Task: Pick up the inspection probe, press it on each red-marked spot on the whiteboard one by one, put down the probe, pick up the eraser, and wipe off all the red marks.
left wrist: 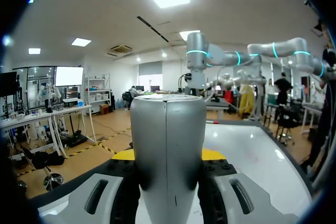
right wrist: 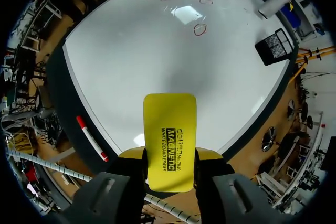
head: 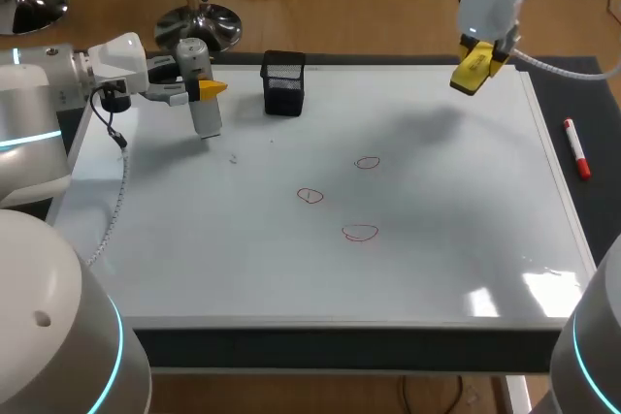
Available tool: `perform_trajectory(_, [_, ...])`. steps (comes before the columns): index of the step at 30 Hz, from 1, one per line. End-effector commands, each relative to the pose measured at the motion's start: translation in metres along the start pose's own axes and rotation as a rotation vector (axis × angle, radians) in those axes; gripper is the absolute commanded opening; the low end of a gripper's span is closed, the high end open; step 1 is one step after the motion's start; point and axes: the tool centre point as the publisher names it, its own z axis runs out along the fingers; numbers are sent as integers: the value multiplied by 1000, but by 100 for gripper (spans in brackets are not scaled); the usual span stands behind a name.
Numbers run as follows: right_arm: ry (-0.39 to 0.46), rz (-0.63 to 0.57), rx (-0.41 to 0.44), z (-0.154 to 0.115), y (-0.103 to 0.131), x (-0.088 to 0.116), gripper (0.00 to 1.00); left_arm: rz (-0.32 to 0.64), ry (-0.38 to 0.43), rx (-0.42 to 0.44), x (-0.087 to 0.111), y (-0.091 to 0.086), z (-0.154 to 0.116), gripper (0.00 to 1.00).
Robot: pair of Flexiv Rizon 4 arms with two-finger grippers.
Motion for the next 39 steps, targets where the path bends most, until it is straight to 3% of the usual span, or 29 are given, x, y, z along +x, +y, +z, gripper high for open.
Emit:
perform_trajectory(1, [2, -2, 1, -1, -1, 1, 0, 1, 0, 1, 0, -1, 0, 0])
perform_trajectory(7, [2, -2, 1, -1, -1, 1, 0, 24, 18, 10, 5, -12, 8, 0])
perform_trajectory(28, [2, -2, 1, -1, -1, 1, 0, 78, 184, 60, 101, -45, 39, 0])
perform_trajectory(39, [2, -2, 1, -1, -1, 1, 0, 71, 293, 67, 139, -39, 68, 0])
